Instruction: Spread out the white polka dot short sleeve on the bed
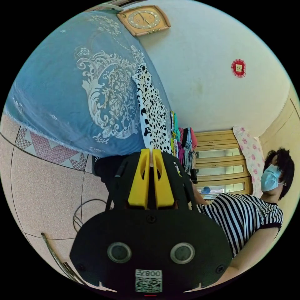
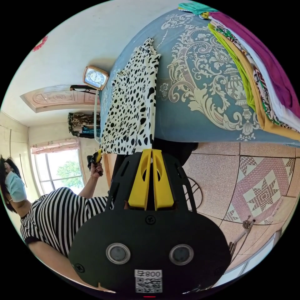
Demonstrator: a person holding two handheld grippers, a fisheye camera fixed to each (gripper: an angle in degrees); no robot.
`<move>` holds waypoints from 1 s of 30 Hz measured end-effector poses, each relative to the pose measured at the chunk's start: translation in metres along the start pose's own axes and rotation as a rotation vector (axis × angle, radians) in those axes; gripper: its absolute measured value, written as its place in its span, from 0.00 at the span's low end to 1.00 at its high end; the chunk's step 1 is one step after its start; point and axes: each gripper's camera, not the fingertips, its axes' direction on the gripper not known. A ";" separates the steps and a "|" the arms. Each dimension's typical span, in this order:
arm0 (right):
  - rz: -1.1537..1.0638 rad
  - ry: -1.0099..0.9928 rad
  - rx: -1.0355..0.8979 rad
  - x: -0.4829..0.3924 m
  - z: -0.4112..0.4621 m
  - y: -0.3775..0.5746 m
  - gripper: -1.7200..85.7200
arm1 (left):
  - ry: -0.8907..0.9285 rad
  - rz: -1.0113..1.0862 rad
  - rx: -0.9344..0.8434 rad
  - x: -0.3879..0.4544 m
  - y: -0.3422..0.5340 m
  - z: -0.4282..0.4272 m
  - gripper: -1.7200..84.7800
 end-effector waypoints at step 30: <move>-0.151 -0.085 0.110 -0.043 -0.050 -0.115 0.02 | 0.068 0.084 0.026 0.100 -0.122 0.006 0.04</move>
